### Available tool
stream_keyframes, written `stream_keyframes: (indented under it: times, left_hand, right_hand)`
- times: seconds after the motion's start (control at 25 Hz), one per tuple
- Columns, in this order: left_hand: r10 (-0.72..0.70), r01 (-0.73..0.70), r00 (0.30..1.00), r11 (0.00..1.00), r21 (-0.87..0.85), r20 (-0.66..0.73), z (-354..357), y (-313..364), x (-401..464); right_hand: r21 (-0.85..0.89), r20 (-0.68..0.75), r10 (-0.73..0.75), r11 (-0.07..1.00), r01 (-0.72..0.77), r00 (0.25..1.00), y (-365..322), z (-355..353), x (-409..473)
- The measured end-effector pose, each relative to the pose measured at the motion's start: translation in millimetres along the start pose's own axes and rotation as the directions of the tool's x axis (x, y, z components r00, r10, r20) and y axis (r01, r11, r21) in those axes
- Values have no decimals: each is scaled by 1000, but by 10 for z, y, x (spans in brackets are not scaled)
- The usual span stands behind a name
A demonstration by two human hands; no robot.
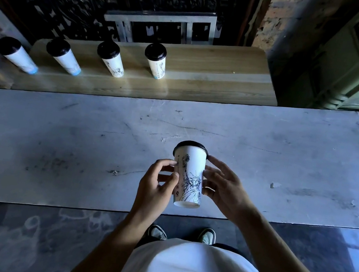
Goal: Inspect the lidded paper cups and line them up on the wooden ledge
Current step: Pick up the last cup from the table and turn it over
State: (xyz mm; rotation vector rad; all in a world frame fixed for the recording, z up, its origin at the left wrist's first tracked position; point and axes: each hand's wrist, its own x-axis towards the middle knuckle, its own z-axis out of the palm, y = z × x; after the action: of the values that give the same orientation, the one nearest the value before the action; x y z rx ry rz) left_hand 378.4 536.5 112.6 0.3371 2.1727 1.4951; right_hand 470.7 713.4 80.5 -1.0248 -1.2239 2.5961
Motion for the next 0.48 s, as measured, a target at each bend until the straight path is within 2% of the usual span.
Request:
stream_keyframes:
  times: [0.08, 0.2, 0.36, 0.48]
  left_hand:
    - [-7, 7, 1000, 1000, -29, 0, -23, -33, 10]
    - [-65, 65, 998, 996, -67, -1, -81, -102, 53]
    - [-110, 113, 993, 990, -85, 43, -174, -189, 242]
    - [-115, 126, 988, 987, -95, 107, -190, -195, 434]
  right_hand:
    - [-146, -13, 40, 988, -41, 999, 7, 19, -11]
    - [-371, 49, 94, 926, -69, 994, 8, 87, -24]
    - [-441, 99, 97, 897, -44, 990, -60, 226, 48]
    - [-557, 48, 9, 830, 20, 999, -75, 282, 196]
